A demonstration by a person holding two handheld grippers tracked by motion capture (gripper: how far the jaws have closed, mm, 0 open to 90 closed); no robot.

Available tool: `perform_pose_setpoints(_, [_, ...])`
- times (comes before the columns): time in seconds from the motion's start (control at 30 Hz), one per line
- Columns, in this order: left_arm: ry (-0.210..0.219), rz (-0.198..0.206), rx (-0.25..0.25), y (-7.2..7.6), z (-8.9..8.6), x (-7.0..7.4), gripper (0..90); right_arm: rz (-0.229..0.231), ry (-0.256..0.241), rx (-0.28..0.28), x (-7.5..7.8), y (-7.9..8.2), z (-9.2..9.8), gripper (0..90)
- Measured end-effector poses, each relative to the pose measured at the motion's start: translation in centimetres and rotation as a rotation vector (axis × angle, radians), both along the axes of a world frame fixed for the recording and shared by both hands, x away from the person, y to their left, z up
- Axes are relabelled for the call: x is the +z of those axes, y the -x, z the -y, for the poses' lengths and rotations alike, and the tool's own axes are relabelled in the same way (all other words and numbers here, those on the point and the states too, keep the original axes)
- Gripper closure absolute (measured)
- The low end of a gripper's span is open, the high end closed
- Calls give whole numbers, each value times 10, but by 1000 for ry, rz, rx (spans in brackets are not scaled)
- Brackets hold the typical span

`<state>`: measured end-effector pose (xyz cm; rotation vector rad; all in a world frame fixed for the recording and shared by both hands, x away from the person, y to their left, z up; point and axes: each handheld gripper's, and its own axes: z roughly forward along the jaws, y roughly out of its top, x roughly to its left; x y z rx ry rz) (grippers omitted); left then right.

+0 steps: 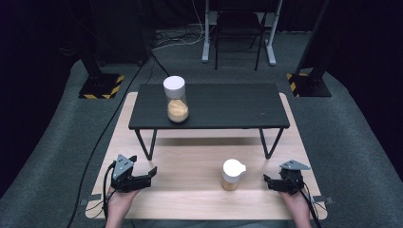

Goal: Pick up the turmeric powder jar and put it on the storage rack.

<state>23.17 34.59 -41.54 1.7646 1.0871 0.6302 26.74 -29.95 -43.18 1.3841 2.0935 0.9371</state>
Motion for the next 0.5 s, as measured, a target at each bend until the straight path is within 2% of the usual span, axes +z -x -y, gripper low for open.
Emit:
perform_pose_setpoints(0.43, [-27,-94,-1,-18,0,-17,91,0,-1,0,0,0,0,130])
perform_pose_setpoints(0.5, [-38,-122,5,-22,1,-19,91,0,-1,0,0,0,0,130])
